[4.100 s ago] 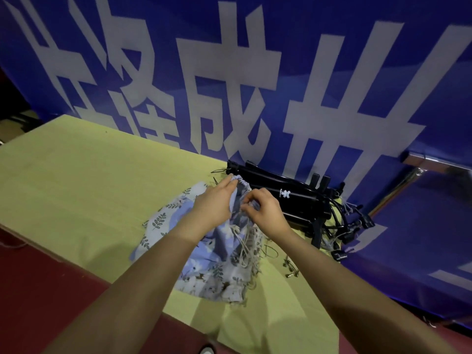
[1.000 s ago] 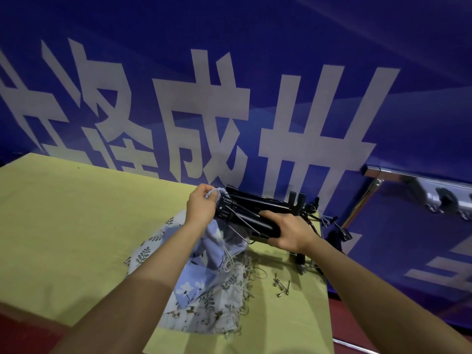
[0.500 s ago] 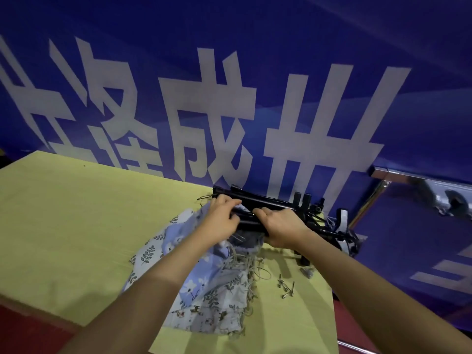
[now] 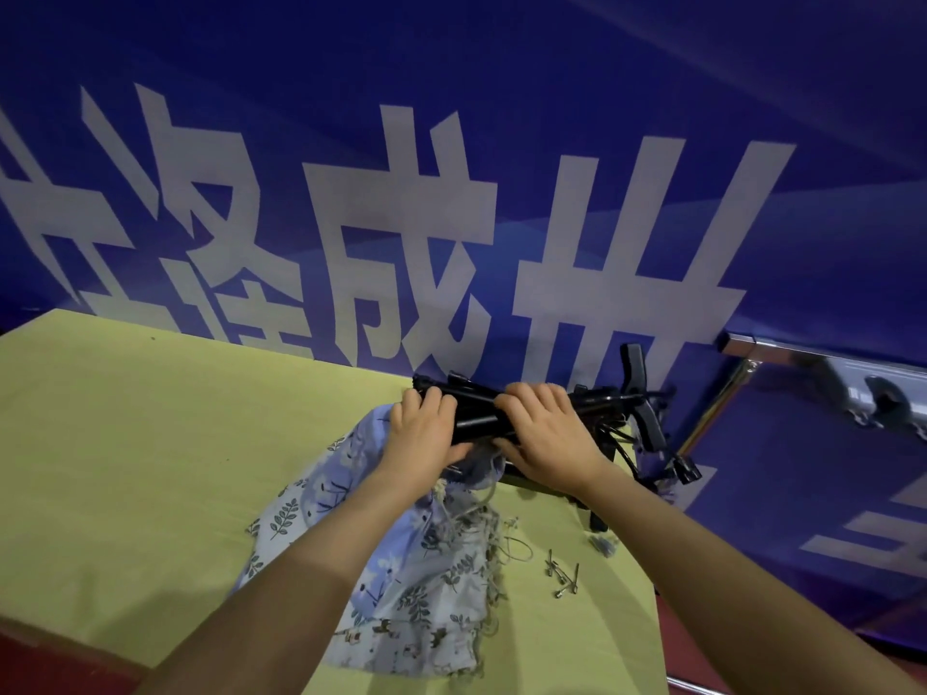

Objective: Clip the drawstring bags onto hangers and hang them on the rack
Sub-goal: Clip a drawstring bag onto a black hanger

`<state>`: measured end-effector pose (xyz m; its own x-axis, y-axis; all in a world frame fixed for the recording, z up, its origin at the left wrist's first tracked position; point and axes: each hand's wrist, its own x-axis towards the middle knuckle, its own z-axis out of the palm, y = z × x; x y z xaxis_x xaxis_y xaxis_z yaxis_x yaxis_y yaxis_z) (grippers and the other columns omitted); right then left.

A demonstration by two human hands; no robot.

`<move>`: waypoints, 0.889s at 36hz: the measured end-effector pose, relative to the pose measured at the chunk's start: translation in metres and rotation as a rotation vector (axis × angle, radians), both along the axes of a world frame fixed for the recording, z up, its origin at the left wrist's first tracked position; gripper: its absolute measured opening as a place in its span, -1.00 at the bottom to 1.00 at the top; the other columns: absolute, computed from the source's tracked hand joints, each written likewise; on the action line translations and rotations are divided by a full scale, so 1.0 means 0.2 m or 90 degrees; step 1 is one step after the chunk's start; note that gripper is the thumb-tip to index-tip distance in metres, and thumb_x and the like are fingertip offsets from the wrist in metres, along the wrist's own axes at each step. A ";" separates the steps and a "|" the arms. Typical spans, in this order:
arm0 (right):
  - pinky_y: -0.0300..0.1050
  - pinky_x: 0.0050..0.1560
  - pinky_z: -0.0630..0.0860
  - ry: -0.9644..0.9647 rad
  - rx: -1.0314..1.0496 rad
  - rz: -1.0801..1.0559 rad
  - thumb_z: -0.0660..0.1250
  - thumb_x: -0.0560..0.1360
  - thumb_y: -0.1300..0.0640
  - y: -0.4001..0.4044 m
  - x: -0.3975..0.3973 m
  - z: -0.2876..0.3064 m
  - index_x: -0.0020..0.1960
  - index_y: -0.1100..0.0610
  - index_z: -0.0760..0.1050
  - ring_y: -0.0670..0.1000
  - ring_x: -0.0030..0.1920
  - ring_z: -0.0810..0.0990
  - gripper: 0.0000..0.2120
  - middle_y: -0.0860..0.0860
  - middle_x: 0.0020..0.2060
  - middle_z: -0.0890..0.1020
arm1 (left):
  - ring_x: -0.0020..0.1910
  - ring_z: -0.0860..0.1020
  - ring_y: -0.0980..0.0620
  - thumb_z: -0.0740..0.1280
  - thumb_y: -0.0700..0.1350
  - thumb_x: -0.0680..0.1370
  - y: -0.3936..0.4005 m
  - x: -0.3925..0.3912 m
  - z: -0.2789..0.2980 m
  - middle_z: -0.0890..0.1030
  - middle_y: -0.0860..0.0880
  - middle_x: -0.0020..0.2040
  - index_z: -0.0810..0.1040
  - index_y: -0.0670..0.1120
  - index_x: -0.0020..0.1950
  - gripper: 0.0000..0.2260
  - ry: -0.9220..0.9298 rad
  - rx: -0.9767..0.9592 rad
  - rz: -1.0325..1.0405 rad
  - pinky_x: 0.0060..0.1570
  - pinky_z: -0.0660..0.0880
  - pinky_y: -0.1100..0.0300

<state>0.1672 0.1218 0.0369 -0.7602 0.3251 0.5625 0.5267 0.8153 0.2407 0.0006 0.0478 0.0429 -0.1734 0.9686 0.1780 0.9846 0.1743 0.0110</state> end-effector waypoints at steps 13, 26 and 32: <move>-0.01 0.07 0.44 -0.028 -0.513 -0.205 0.23 0.51 -0.22 -0.06 -0.11 -0.11 0.32 0.15 0.33 0.12 0.18 0.48 -0.44 0.08 0.20 0.47 | 0.01 0.30 -0.06 0.18 0.23 0.54 0.02 -0.07 0.03 0.40 -0.06 0.08 0.38 -0.12 0.13 -0.57 -0.167 0.133 0.052 -0.02 0.19 0.14; -0.55 -0.02 0.40 0.390 -0.809 0.011 0.04 0.63 0.30 -0.04 -0.24 0.12 0.27 0.17 0.42 -0.11 0.12 0.52 -0.71 -0.04 0.10 0.54 | 0.06 0.31 -0.10 0.17 0.21 0.54 0.00 -0.13 0.00 0.40 -0.11 0.08 0.37 -0.15 0.12 -0.57 -0.251 0.136 0.129 -0.01 0.20 0.11; -0.47 -0.06 0.49 0.473 -0.905 0.072 0.15 0.58 0.30 -0.04 -0.29 0.21 0.30 0.18 0.41 -0.21 0.03 0.55 -0.69 -0.03 0.08 0.58 | 0.08 0.31 -0.11 0.18 0.19 0.55 0.00 -0.12 0.01 0.40 -0.09 0.10 0.36 -0.13 0.15 -0.60 -0.254 0.138 0.136 0.05 0.24 0.09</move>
<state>0.1099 0.1146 0.0781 -0.5254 0.8443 0.1056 0.0999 0.1844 -0.9778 -0.0229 0.0487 0.0442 -0.4591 0.8523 0.2506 0.8390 0.3233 0.4377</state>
